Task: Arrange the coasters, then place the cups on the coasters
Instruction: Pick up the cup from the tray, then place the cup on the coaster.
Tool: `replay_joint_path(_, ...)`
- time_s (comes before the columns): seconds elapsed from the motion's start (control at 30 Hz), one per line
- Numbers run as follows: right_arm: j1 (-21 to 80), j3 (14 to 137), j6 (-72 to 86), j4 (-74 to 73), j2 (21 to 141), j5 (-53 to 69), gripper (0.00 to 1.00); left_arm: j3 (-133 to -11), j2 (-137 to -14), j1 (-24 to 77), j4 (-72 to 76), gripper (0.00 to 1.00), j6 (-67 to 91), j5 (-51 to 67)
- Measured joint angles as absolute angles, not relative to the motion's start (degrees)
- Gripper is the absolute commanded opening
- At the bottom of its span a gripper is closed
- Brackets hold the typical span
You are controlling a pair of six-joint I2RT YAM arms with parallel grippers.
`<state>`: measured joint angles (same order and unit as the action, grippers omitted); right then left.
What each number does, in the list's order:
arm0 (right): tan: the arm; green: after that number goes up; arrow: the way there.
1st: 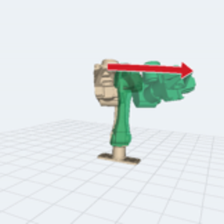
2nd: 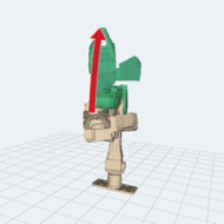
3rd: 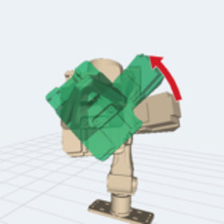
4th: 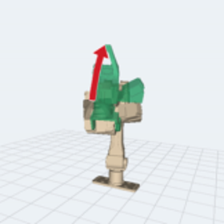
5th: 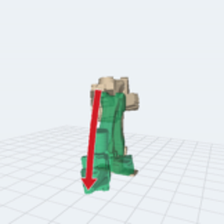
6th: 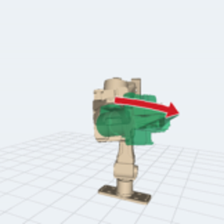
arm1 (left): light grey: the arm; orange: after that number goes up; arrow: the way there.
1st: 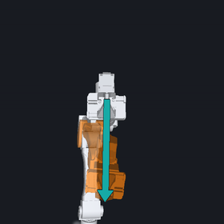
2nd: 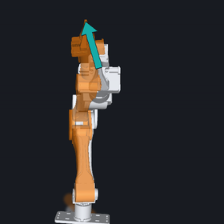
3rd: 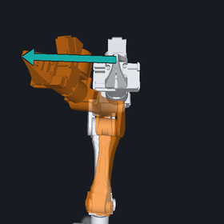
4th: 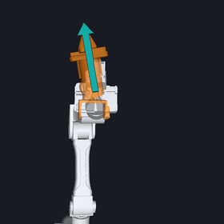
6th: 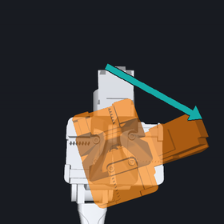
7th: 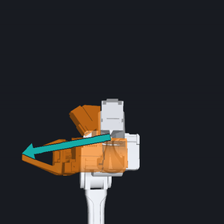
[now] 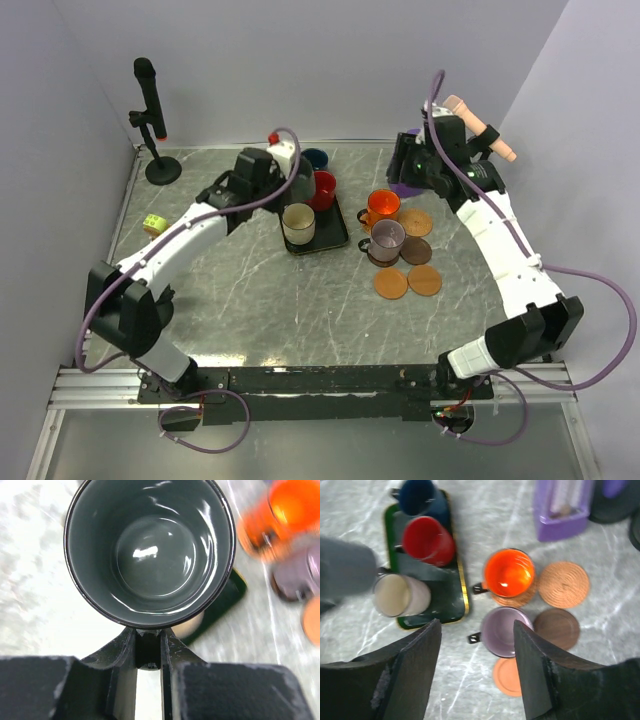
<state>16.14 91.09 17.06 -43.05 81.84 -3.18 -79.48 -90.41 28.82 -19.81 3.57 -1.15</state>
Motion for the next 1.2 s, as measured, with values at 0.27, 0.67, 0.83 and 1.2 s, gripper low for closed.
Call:
replay_joint_path(0.27, 24.62, 100.71, 15.14, -45.63, 89.52, -1.74, 0.58, -69.76, -84.14, 36.18, -22.59, 0.01, 4.45, 1.41)
replay_joint_path(0.67, 32.18, 101.51, 14.87, -49.98, 96.25, 2.22, 0.55, -67.40, -82.96, 43.59, -21.69, 0.01, 8.49, 4.64)
replay_joint_path(0.83, 33.36, 98.19, 13.80, -49.89, 96.05, 1.85, 0.54, -67.40, -82.96, 44.62, -21.45, 0.01, 8.75, 3.40)
replay_joint_path(1.2, 34.63, 96.42, 11.62, -51.24, 96.05, -2.24, 0.44, -67.40, -82.96, 47.55, -20.86, 0.01, 8.54, 0.67)
